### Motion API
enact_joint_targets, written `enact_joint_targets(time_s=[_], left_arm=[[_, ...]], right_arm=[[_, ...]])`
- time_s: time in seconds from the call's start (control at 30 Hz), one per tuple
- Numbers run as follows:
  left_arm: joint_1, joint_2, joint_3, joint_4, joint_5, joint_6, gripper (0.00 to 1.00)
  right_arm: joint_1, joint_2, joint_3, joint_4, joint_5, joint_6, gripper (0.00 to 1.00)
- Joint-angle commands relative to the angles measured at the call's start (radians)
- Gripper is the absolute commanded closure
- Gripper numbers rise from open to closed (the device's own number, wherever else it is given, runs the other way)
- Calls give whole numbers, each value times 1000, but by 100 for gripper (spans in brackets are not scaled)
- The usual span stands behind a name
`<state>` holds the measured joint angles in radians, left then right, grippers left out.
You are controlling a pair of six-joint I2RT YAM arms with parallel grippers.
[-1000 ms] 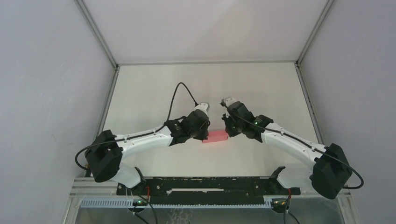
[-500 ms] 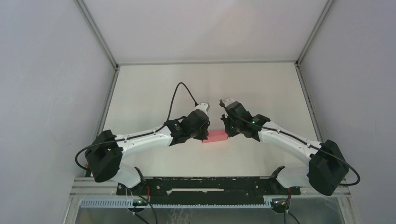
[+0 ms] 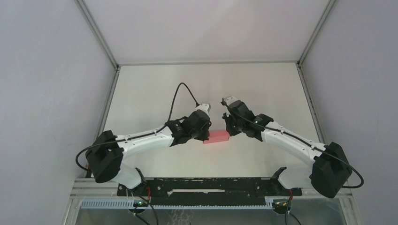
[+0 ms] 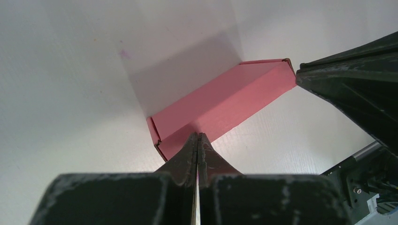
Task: Fold the paper box
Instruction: Close the paper box at the center of the board.
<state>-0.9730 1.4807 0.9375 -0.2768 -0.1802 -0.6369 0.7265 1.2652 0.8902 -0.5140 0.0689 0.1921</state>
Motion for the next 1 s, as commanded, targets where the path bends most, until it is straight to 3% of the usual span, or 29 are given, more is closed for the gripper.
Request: enact_joint_targets(time_s=[0.0,0.27,0.5,0.97], left_arm=[[-4,47,-8,-124,2,17,100],[-4,54,-12,-110,6,14,100],[-3,46,-4,-113,-1,17,100],[-4,51,6,-102,-11,27,100]], right_arm=[[-1,30,-32,37,-14,12,88],[-6,44,-82,62,-24,33,88],[12,-30,-16,52,-32,12,87],[71,104,-11,79,-26,50,87]])
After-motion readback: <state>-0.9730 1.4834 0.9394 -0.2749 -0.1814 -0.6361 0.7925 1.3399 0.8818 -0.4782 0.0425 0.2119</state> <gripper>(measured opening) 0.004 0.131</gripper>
